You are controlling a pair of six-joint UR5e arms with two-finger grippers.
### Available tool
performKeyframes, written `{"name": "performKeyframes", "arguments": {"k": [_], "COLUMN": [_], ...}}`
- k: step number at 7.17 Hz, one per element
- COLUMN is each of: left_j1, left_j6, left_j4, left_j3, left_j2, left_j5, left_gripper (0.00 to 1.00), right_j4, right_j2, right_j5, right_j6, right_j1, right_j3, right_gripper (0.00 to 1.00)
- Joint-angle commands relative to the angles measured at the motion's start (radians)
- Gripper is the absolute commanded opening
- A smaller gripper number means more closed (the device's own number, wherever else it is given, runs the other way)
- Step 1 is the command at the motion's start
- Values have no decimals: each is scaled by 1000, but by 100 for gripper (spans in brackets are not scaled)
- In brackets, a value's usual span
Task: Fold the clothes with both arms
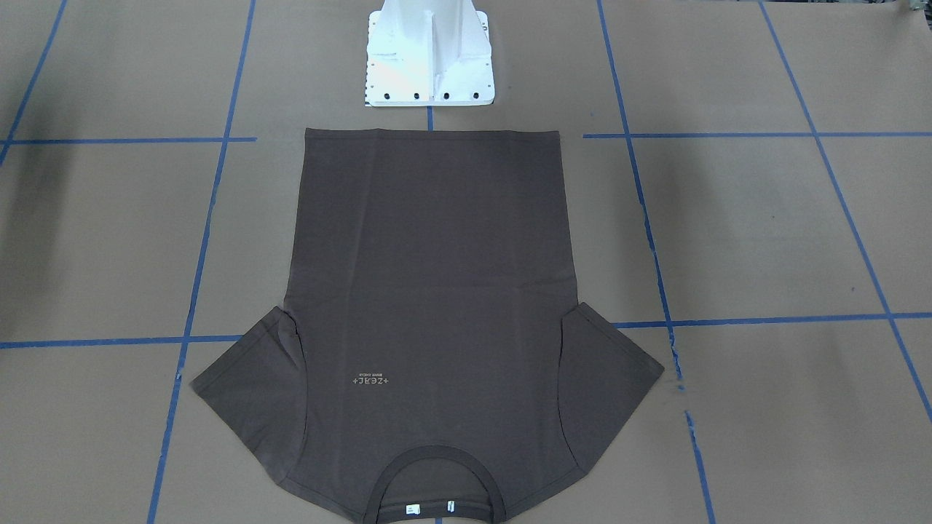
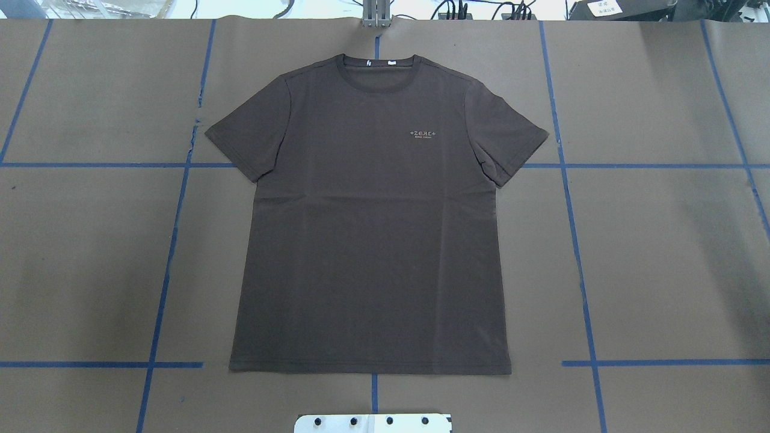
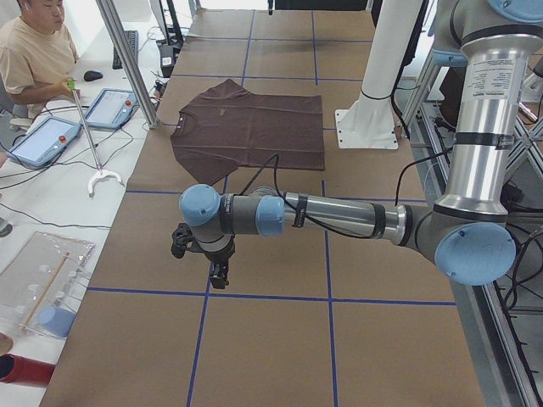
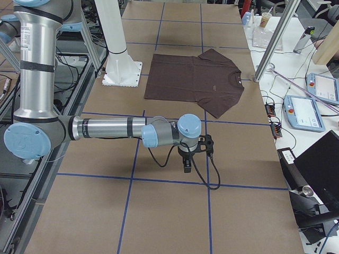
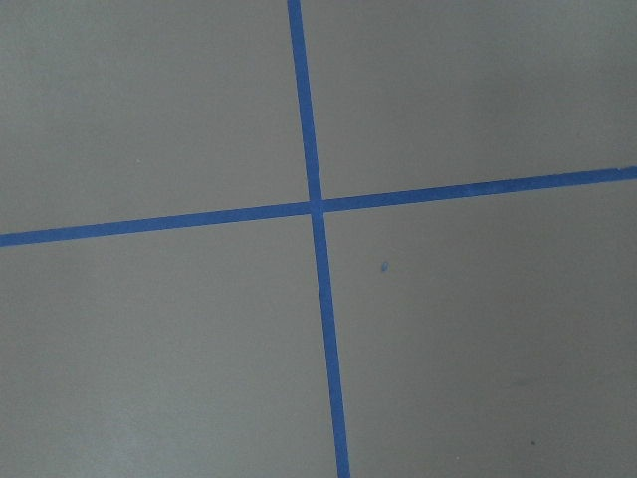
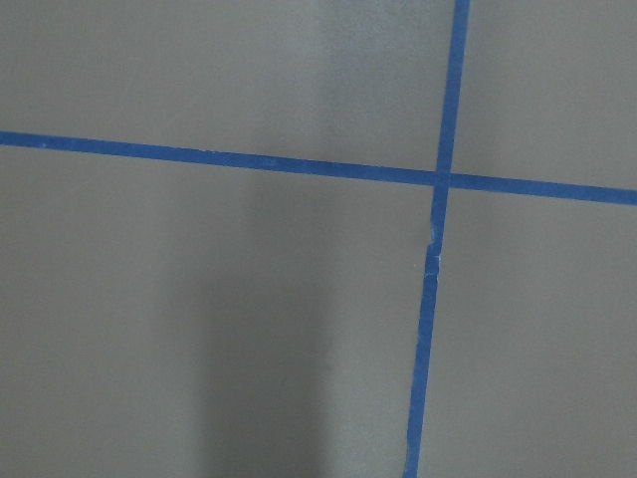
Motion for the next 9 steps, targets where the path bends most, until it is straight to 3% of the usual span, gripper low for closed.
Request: {"name": "performKeyframes", "arguments": {"k": [1, 7, 9], "left_j1": [-7, -7, -1], "left_j6": [79, 106, 97], "left_j4": [6, -78, -118], "left_j3": [-8, -33, -42], "left_j2": [1, 32, 64], "left_j5": [-6, 69, -4], "left_gripper": [100, 100, 100], "right_j4": [1, 13, 15], "right_j2": [4, 7, 38], "right_j5": [3, 40, 94], "right_j6": [1, 4, 51], "right_j1": [6, -15, -49], "right_j3": [8, 14, 14], "right_gripper": [100, 100, 100]}}
